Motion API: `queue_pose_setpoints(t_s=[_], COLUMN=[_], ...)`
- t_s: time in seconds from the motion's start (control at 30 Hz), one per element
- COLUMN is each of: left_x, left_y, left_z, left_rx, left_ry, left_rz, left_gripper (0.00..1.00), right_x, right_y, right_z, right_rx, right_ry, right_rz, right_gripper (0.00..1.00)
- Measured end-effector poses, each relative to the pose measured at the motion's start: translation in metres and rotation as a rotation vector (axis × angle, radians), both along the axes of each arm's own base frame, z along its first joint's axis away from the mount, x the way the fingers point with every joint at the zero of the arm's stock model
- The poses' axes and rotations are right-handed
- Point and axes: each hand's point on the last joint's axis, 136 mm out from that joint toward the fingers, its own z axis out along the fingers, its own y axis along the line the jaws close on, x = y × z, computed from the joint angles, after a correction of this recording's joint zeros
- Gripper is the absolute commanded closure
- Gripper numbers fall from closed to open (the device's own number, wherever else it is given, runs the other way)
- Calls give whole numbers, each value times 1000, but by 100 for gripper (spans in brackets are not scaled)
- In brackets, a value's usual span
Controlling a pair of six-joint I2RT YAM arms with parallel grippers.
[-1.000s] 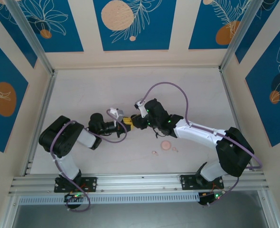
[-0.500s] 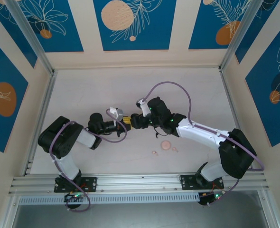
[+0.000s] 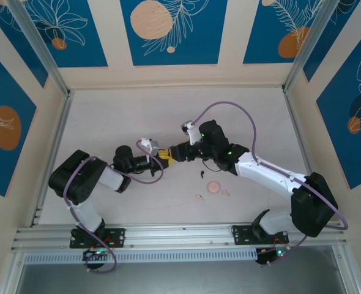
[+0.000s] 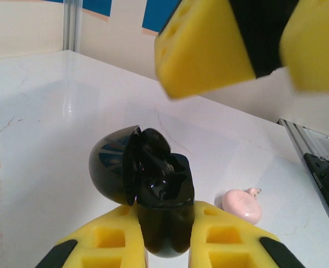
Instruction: Insert the wireless bluetooth earbuds into the charging case
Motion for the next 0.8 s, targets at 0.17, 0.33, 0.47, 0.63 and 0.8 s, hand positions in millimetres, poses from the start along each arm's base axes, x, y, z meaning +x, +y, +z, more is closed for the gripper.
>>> queue_pose_setpoints(t_s=[0.17,0.33,0.47,0.63,0.8], left_x=[0,0,3,8,10], left_y=[0,0,1,4,12], left_z=[0,0,0,0,-2], left_rx=[0,1,2,8,22], left_ry=[-3,-3,-4,-17,-26], left_rz=[0,1,15,63,121], left_gripper=[91,92,92,92,92], right_x=[1,11,16,16,35], right_y=[-10,-30,-46,-65,-85], right_z=[18,17,4,-22,-33], right_rx=[52,80,66,-26,-155], right_ry=[-4,48,136,278,386], right_rz=[-22,-98,-162,-222,-290], right_gripper=[45,47,47,47,48])
